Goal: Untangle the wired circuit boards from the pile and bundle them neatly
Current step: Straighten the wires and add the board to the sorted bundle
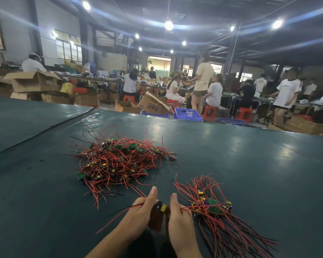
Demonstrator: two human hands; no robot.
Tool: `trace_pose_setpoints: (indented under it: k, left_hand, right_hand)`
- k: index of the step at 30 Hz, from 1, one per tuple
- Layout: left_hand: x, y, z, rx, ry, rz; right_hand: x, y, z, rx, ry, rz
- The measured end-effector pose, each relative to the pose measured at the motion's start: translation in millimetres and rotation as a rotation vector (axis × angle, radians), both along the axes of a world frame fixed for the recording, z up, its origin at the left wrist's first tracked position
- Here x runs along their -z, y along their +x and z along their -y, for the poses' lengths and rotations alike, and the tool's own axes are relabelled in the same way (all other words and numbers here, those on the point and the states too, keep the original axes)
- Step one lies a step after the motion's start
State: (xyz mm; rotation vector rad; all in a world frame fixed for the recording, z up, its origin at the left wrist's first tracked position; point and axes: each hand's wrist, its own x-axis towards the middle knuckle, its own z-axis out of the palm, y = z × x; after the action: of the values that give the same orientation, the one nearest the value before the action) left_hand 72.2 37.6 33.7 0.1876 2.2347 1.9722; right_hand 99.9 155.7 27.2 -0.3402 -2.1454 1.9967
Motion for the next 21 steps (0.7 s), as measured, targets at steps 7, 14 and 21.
trace_pose_setpoints:
  k: [7, 14, 21]
  left_hand:
    - [-7, -5, 4, -0.049, 0.222, 0.027]
    - [-3, 2, -3, 0.02, 0.182, -0.23]
    - [12, 12, 0, 0.096, -0.532, -0.905]
  right_hand:
    - [-10, 0, -9, 0.138, -0.285, 0.025]
    - [-9, -4, -4, 0.163, -0.162, -0.169]
    - [-6, -9, -8, 0.208, -0.369, -0.163]
